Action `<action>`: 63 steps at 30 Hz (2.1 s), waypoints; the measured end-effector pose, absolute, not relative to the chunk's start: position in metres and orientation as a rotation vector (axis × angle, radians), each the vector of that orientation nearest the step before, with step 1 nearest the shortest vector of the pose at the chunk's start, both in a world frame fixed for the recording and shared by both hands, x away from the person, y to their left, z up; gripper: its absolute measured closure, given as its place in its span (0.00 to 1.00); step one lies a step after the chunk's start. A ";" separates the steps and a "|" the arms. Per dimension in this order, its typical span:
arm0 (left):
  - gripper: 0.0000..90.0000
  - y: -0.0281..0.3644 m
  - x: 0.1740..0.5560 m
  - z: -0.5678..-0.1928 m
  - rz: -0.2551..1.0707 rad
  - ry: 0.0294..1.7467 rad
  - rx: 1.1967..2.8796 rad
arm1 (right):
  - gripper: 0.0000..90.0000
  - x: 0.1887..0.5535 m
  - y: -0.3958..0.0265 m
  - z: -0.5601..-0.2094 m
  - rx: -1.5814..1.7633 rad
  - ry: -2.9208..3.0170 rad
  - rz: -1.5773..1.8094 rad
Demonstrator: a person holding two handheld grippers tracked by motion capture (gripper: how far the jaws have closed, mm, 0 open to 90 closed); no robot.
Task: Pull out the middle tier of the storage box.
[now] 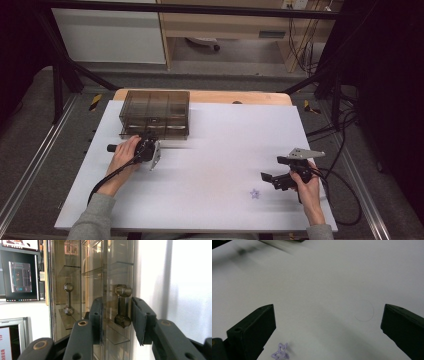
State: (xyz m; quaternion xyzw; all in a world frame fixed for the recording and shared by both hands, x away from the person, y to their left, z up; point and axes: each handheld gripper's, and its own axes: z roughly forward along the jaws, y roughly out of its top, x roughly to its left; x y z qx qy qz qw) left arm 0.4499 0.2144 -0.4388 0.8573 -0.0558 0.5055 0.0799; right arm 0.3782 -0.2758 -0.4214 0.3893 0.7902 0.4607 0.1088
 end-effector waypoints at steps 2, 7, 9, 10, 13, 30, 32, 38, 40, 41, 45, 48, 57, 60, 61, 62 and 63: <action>0.70 0.215 0.448 -0.439 1.507 -0.148 2.567 | 0.01 0.378 -0.276 -0.421 1.145 2.324 1.355; 0.70 0.215 0.444 -0.439 1.504 -0.153 2.566 | 0.01 0.378 -0.276 -0.421 1.145 2.324 1.356; 0.70 0.215 0.443 -0.439 1.505 -0.157 2.564 | 0.01 0.378 -0.276 -0.422 1.145 2.326 1.354; 0.70 0.216 0.443 -0.440 1.503 -0.156 2.559 | 0.01 0.378 -0.276 -0.422 1.141 2.326 1.354; 0.70 0.216 0.442 -0.439 1.504 -0.170 2.560 | 0.01 0.378 -0.275 -0.422 1.142 2.326 1.355; 0.71 0.214 0.435 -0.439 1.495 -0.154 2.562 | 0.01 0.378 -0.275 -0.422 1.139 2.330 1.359; 0.70 0.214 0.433 -0.439 1.496 -0.155 2.566 | 0.01 0.378 -0.275 -0.422 1.138 2.329 1.361; 0.71 0.214 0.431 -0.438 1.497 -0.178 2.560 | 0.01 0.378 -0.275 -0.422 1.139 2.328 1.360; 0.70 0.214 0.430 -0.439 1.493 -0.161 2.567 | 0.01 0.378 -0.275 -0.422 1.142 2.328 1.359; 0.71 0.214 0.430 -0.439 1.491 -0.159 2.566 | 0.01 0.378 -0.275 -0.422 1.139 2.328 1.360; 0.71 0.215 0.429 -0.439 1.489 -0.159 2.565 | 0.01 0.378 -0.275 -0.422 1.140 2.328 1.359; 0.71 0.215 0.428 -0.439 1.487 -0.158 2.564 | 0.01 0.378 -0.275 -0.422 1.140 2.328 1.359; 0.71 0.215 0.426 -0.439 1.488 -0.158 2.574 | 0.01 0.378 -0.275 -0.422 1.141 2.328 1.358; 0.71 0.215 0.426 -0.440 1.485 -0.153 2.574 | 0.01 0.378 -0.275 -0.422 1.138 2.327 1.359; 0.71 0.215 0.426 -0.440 1.485 -0.152 2.573 | 0.01 0.378 -0.275 -0.422 1.141 2.328 1.357; 0.71 0.215 0.426 -0.440 1.485 -0.150 2.574 | 0.01 0.378 -0.275 -0.422 1.141 2.328 1.358; 0.71 0.215 0.425 -0.440 1.484 -0.150 2.574 | 0.01 0.378 -0.275 -0.422 1.144 2.327 1.358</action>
